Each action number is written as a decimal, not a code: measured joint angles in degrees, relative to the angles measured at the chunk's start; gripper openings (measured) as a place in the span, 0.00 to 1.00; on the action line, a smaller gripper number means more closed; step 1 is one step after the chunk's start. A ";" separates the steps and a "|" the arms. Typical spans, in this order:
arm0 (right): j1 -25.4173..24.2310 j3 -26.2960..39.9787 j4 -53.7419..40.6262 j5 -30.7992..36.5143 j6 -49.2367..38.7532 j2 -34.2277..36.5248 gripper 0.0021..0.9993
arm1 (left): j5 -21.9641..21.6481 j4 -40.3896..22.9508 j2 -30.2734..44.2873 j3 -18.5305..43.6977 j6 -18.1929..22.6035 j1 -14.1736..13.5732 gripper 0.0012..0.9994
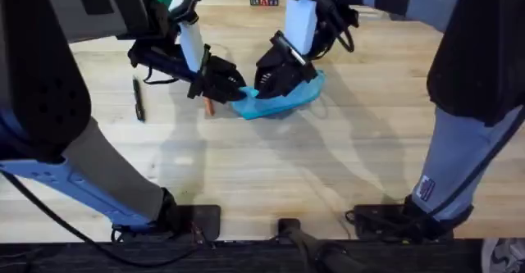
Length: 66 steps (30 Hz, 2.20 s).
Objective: Unzip the bag, pick up the pens from the table one at a time and place them inside, then zip the bag closed.
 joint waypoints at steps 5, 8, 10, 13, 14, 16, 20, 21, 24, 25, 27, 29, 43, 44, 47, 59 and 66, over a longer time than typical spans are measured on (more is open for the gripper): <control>1.51 0.00 2.52 -0.60 0.03 0.00 0.03 | 0.00 -0.04 0.01 0.00 0.00 0.00 0.04; 1.96 0.00 3.96 -1.07 0.18 0.00 0.03 | 0.00 -0.02 0.02 0.00 0.00 0.00 0.04; 2.19 0.00 4.72 -1.25 0.28 0.00 0.03 | 0.02 -0.02 0.02 0.00 0.00 0.00 0.04; 2.55 0.00 5.95 -1.46 0.92 0.00 0.03 | 0.00 -0.02 0.00 0.00 0.00 0.00 0.04; 2.69 0.00 6.25 -1.50 1.23 0.00 0.03 | 0.01 -0.02 0.02 0.00 0.00 0.00 0.04; 2.93 0.00 6.52 -1.46 1.33 0.00 0.03 | 0.00 -0.03 0.00 0.00 0.00 0.00 0.04; 3.08 0.00 6.62 -1.44 1.70 0.00 0.03 | 0.00 -0.07 0.01 0.00 0.00 0.00 0.04; 3.08 0.00 6.66 -1.44 1.73 0.00 0.03 | 0.00 -0.07 0.02 0.00 0.00 0.00 0.04; 3.10 0.00 6.83 -1.44 2.00 0.00 0.03 | 0.00 -0.07 0.02 0.00 0.00 0.00 0.04; 3.10 0.00 6.95 -1.44 2.13 0.00 0.03 | 0.00 -0.04 0.02 0.00 0.00 0.00 0.04; 3.10 0.00 7.00 -1.46 2.15 0.00 0.03 | 0.00 -0.04 0.02 0.00 0.00 0.00 0.04; 3.10 0.00 7.17 -1.47 2.15 0.00 0.03 | 0.02 -0.04 0.01 0.00 0.00 0.00 0.04; 3.69 0.00 7.01 -2.75 2.50 0.00 0.60 | 0.20 0.22 0.02 0.00 0.00 0.00 0.04; 3.99 0.00 7.03 -2.95 2.52 0.00 0.75 | 0.00 0.22 0.02 0.00 0.02 0.00 0.04; 4.09 0.00 6.62 -3.45 2.32 0.00 0.99 | -0.11 0.33 0.02 0.00 0.00 0.33 0.04; 4.06 0.00 6.53 -3.67 2.35 0.00 1.00 | -0.09 0.42 0.02 0.00 -0.02 0.33 0.04; 4.13 0.00 6.80 -3.91 2.32 0.00 1.00 | -0.01 0.15 0.02 0.00 -0.04 0.31 0.21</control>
